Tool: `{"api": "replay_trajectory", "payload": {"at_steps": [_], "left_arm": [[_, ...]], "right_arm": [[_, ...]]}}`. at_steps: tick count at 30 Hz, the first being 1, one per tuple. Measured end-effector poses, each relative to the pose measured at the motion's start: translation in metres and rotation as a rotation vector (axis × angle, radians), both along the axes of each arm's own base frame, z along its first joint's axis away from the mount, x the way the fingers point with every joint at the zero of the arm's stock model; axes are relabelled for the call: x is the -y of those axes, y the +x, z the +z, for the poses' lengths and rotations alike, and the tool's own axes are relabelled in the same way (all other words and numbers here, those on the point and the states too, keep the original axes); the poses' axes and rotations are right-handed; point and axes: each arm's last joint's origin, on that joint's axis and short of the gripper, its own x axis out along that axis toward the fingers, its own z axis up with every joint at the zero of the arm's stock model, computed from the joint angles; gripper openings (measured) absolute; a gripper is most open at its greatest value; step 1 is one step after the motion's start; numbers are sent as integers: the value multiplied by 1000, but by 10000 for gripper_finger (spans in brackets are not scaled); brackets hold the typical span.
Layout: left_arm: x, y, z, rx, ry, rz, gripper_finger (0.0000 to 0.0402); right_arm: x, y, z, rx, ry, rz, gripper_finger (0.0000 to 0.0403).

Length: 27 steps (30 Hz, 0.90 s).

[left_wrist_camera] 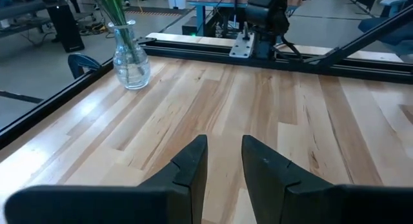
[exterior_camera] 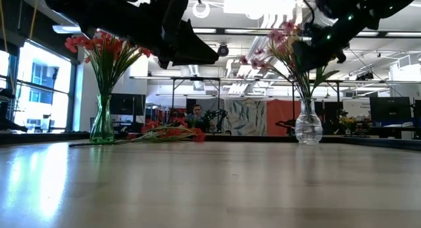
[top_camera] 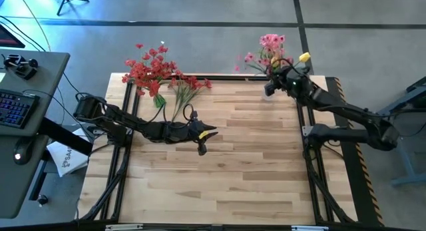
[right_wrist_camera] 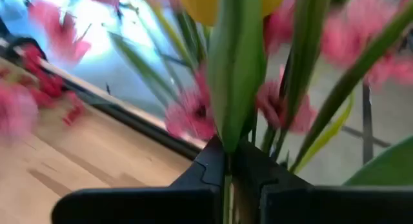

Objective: Sort flowers into vase by color
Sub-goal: Put the yellow tulip into the transparent vase

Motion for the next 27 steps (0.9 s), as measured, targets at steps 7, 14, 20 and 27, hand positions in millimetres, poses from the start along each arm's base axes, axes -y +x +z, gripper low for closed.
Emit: {"api": "replay_trajectory", "payload": {"at_steps": [7, 14, 20, 27], "left_arm": [[1, 0, 0, 5, -17, 1, 85], [1, 0, 0, 7, -24, 3, 85], [1, -1, 0, -3, -26, -8, 85], [0, -13, 19, 2, -72, -17, 85]], "right_arm": [[7, -4, -16, -105, 98, -22, 70], [-4, -15, 5, -83, 101, 7, 201], [-23, -25, 29, -1, 126, 117, 258], [-51, -28, 46, 134, 126, 345, 263]]}}
